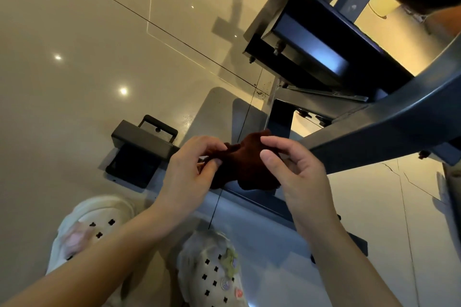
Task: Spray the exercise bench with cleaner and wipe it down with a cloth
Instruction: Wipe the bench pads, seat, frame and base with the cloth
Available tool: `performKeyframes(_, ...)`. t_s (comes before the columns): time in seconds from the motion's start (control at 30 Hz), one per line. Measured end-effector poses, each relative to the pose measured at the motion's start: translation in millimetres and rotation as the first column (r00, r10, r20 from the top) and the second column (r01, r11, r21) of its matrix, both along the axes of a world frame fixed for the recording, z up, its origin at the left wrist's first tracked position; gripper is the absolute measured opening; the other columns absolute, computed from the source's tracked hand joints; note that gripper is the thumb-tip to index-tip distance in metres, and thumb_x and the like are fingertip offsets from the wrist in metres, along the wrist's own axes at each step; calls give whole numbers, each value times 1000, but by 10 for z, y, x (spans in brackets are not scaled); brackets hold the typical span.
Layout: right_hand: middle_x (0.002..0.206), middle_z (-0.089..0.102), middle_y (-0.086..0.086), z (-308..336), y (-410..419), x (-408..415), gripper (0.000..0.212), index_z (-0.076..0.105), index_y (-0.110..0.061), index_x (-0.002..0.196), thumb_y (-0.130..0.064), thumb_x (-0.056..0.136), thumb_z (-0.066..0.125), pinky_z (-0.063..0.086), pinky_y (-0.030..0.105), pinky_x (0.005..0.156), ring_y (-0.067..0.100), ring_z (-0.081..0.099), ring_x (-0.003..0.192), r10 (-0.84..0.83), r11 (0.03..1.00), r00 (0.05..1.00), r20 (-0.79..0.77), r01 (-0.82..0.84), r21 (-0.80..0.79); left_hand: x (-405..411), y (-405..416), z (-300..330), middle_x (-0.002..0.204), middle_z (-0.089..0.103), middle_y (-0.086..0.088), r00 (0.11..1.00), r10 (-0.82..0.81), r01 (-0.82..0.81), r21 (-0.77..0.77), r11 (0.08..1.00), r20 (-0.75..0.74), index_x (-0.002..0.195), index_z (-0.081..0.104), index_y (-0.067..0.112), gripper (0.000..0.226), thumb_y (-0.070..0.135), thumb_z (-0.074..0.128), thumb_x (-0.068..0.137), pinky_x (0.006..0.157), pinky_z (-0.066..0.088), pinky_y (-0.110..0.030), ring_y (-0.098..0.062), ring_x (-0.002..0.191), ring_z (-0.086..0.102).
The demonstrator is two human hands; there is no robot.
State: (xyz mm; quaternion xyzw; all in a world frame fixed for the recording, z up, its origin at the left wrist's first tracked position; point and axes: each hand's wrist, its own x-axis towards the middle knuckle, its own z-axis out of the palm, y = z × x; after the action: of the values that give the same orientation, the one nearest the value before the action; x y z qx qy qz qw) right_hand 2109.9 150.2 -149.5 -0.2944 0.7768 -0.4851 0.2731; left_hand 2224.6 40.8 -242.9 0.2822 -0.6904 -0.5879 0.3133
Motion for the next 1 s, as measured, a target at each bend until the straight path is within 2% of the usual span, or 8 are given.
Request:
performKeyframes(0.23,95,63,-15,-6,-49,78,51,57,-41,111,3,87,65,52,16,84,4,60,101,28,999,913,-406,-36,-13,-107,211,0,111,44,9,978,9,-15,27,1000,209,101,53,37,27,14,60,91,87,49,-22,-12,104,53)
performKeyframes(0.3,97,61,-11,-36,-53,89,45,57,-34,116,0,88,65,50,14,85,4,59,100,45,998,840,-541,-57,-6,-132,309,115,112,50,5,983,-48,9,219,976,175,99,57,36,9,29,52,95,87,49,-22,-16,104,56)
performKeyframes(0.33,98,60,-11,-59,-48,97,42,57,-30,119,-3,88,65,49,13,87,2,57,100,70,997,806,-588,-77,13,-143,354,209,112,57,2,991,-97,53,404,913,90,100,61,34,16,38,46,96,85,50,-20,-15,103,60)
performKeyframes(0.4,102,59,-13,-103,-35,143,44,55,-27,127,-8,88,65,48,12,90,-1,55,103,174,985,795,-581,-142,102,-157,412,335,110,70,-4,980,-109,200,771,605,-168,108,66,28,44,53,33,94,84,51,-24,-13,101,67)
performKeyframes(0.5,109,54,-20,-177,62,231,59,43,-38,133,-12,86,66,48,12,88,-5,51,108,330,944,762,-557,-256,210,-119,378,373,118,68,-11,949,-44,308,889,340,-313,122,62,15,72,68,29,86,95,47,-36,-22,111,65)
performKeyframes(0.67,120,44,-27,-278,253,255,70,35,-47,138,-12,88,70,50,11,82,-2,57,104,349,934,814,-464,-263,241,-112,280,295,118,68,-11,978,-23,192,854,483,-207,132,55,18,53,41,53,85,99,48,-40,-24,110,65)
performKeyframes(0.83,111,54,-16,-192,67,154,39,54,-32,132,-40,94,52,50,13,77,1,58,95,216,970,853,-476,-134,200,-88,197,276,129,62,-4,984,-127,178,788,589,-128,138,50,26,67,60,43,81,113,34,-44,-18,124,55)
performKeyframes(1.0,101,66,-12,-201,-196,184,18,63,-27,111,-21,95,60,55,21,81,1,62,95,202,970,914,-352,-135,204,-47,226,353,117,70,-1,957,-165,289,800,525,-238,129,55,25,55,51,35,85,104,43,-30,-9,113,63)
